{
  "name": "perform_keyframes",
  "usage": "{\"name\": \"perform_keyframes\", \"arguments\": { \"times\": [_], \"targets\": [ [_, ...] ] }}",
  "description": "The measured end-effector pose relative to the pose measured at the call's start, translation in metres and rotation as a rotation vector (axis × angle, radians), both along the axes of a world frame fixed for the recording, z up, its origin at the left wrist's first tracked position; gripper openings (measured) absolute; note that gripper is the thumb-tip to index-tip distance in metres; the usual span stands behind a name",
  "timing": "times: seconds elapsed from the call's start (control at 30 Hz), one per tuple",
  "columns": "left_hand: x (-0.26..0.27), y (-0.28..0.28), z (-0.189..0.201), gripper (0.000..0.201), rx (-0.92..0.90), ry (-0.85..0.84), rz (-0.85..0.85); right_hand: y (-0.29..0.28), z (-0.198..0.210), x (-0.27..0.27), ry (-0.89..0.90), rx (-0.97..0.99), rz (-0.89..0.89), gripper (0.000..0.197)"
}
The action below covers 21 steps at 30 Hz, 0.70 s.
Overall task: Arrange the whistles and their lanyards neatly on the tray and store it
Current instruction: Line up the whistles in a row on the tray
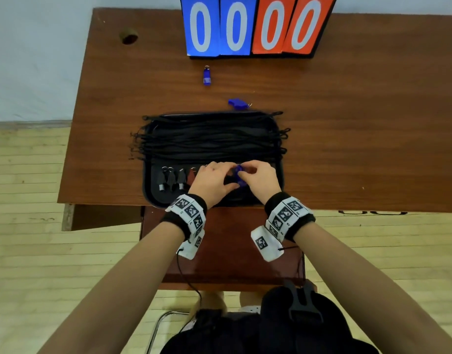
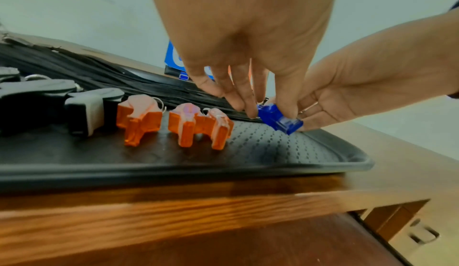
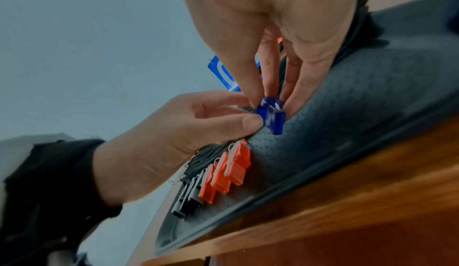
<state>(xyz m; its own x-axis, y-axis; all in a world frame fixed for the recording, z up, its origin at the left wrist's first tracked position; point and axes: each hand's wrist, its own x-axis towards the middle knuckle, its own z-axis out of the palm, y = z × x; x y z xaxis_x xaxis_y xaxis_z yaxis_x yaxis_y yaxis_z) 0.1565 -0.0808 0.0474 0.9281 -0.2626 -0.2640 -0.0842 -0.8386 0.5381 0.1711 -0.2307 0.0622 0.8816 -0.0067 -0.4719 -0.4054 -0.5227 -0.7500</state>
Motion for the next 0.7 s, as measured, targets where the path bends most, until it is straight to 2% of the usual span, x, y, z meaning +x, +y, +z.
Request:
{"name": "perform_keyframes", "arguments": {
  "times": [0.07,0.23,0.4,0.7],
  "targets": [
    [0.0,-0.002,-0.002,0.051,0.102,-0.048,-0.054,0.001,-0.006,-0.001,0.004,-0.003,0.001,0.024],
    [-0.002,-0.004,-0.008,0.049,0.173,-0.075,-0.102,0.007,-0.017,-0.009,0.005,-0.061,0.05,0.025],
    [-0.002,0.004,-0.012,0.046,0.186,-0.13,-0.114,0.005,-0.023,-0.013,-0.035,-0.064,0.054,0.023],
    [-0.006,0.021,-0.018,0.043,0.148,-0.203,-0.104,0.012,-0.028,-0.019,0.042,0.032,0.005,0.019]
  ]
}}
